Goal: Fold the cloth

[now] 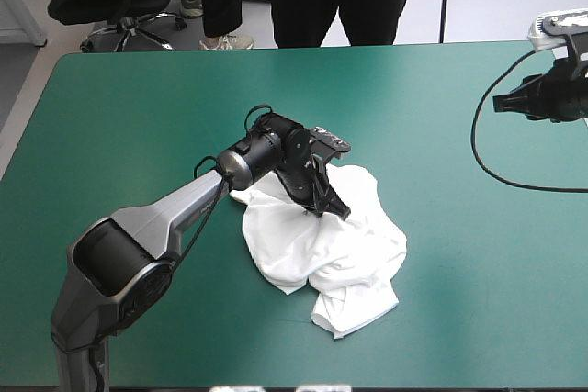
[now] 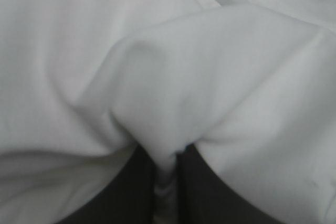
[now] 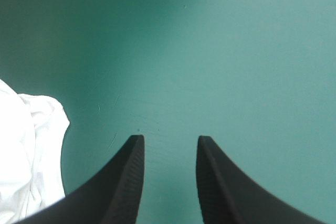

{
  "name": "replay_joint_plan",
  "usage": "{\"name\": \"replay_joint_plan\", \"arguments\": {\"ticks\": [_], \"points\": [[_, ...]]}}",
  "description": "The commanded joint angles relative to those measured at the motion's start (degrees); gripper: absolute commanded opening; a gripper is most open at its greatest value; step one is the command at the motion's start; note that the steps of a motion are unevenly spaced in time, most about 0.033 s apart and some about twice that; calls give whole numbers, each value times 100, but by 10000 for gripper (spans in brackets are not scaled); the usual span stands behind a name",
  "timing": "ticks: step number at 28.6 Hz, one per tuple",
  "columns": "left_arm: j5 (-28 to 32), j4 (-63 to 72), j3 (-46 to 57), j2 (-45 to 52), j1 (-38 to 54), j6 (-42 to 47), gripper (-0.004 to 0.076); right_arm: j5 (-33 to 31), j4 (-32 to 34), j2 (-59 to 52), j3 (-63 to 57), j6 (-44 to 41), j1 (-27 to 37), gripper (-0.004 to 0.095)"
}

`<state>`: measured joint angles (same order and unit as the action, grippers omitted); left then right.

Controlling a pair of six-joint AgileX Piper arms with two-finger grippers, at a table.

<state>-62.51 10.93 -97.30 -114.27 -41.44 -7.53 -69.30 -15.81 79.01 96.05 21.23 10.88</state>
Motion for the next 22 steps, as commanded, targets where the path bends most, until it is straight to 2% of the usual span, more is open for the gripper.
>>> {"name": "replay_joint_plan", "arguments": {"ticks": [1,3,4,6,8,11,14,22], "points": [[-99,270,-444,348,-20,30,85,244,-136,-184,184,40,33,320],[-291,352,-751,348,-20,30,225,244,-171,-184,184,40,33,320],[-513,353,-982,348,-20,30,347,240,-208,-184,184,53,33,320],[-767,287,-1186,348,-20,61,473,216,-247,-184,184,53,33,320],[-918,103,-1283,417,-20,224,553,198,-259,-184,184,63,33,320],[-1145,-246,-1246,606,-20,329,563,100,-448,-184,184,190,33,320],[-1157,-692,-1069,947,-7,483,563,-49,-327,-197,184,203,-157,320],[-1157,-1141,-510,2321,677,634,560,-217,835,-586,-213,-67,-1839,320]]}}
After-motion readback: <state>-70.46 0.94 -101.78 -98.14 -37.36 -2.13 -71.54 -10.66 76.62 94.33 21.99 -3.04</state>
